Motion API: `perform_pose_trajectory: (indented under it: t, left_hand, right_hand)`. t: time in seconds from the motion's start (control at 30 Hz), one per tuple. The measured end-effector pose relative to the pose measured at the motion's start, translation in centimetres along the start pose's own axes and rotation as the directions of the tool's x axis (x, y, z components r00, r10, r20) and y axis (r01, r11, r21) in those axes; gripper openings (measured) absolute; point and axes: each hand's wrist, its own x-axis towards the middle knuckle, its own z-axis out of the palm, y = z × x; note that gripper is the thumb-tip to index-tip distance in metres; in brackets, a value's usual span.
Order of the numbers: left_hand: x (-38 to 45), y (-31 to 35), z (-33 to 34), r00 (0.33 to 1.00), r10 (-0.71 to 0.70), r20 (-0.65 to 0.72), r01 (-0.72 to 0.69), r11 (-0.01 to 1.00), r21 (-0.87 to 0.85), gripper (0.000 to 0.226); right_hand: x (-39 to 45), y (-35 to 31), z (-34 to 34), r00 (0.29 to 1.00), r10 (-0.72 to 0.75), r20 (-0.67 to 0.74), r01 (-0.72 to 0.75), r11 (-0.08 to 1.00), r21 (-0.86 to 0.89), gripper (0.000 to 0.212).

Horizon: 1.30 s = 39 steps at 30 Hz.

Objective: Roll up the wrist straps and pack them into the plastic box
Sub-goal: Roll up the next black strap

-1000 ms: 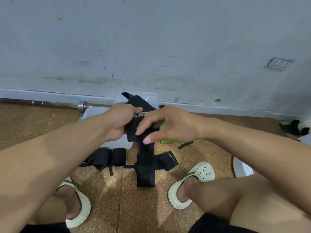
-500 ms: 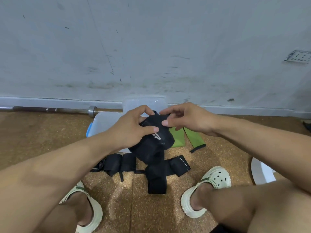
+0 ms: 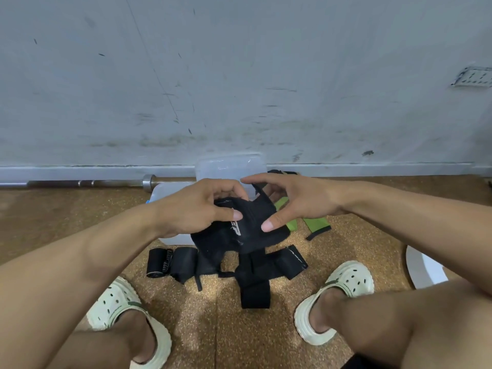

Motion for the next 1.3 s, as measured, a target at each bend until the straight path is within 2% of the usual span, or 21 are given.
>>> perform_pose_trajectory:
  t: [0.13, 0.23, 0.37, 0.5, 0.6, 0.7, 0.83, 1.03, 1.13, 1.23, 1.3]
  left_hand:
    - [-0.2, -0.6, -0.4, 0.998, -0.062, -0.01, 0.062, 0.998, 0.021, 0.017]
    - [-0.2, -0.9, -0.6, 0.99, -0.142, -0.019, 0.141, 0.989, -0.037, 0.014]
    - [-0.2, -0.9, -0.5, 0.97, -0.236, 0.06, 0.244, 0.942, -0.23, 0.032]
    - [-0.2, 0.1, 0.4, 0.966, -0.192, 0.174, 0.25, 0.866, -0.432, 0.064]
    - [-0.2, 0.3, 0.7, 0.963, -0.136, 0.231, 0.242, 0.81, -0.534, 0.066]
    - [0.0, -0.1, 0.3, 0.954, -0.146, 0.262, 0.282, 0.735, -0.617, 0.063]
    - [0.2, -0.4, 0.3, 0.954, -0.169, 0.246, 0.292, 0.694, -0.657, 0.061]
    - [0.5, -1.6, -0.2, 0.919, -0.285, 0.274, 0.394, 0.72, -0.571, 0.054]
    - [0.6, -1.5, -0.2, 0.909, -0.36, 0.21, 0.417, 0.768, -0.487, 0.054]
    - [0.8, -2.3, 0.2, 0.873, -0.473, 0.118, 0.486, 0.823, -0.295, 0.046]
    - [0.7, -3.4, 0.4, 0.795, -0.598, 0.105, 0.605, 0.794, -0.061, 0.043]
  right_hand:
    - [0.0, 0.4, 0.0, 0.996, -0.014, -0.094, 0.023, 0.995, 0.092, 0.042]
    - [0.0, 0.3, -0.3, 0.971, -0.057, -0.231, 0.084, 0.991, 0.108, 0.026]
    - [0.3, -0.3, -0.4, 0.896, -0.156, -0.415, 0.163, 0.986, -0.019, 0.023]
    - [0.4, -1.2, 0.1, 0.848, -0.238, -0.474, 0.212, 0.971, -0.109, 0.024]
    - [0.3, -1.6, 0.2, 0.834, -0.266, -0.484, 0.213, 0.964, -0.162, 0.026]
    - [0.1, -1.7, 0.0, 0.804, -0.286, -0.521, 0.222, 0.958, -0.183, 0.027]
    - [0.0, -1.9, 0.2, 0.794, -0.282, -0.538, 0.223, 0.959, -0.174, 0.025]
    - [-0.1, -1.9, -0.1, 0.716, -0.276, -0.641, 0.253, 0.959, -0.13, 0.018]
    - [-0.3, -2.0, -0.2, 0.696, -0.262, -0.668, 0.247, 0.962, -0.12, 0.018]
    - [-0.4, -2.2, -0.9, 0.615, -0.266, -0.742, 0.262, 0.957, -0.126, 0.016]
    - [-0.5, -2.2, -1.5, 0.582, -0.266, -0.769, 0.271, 0.954, -0.125, 0.016]
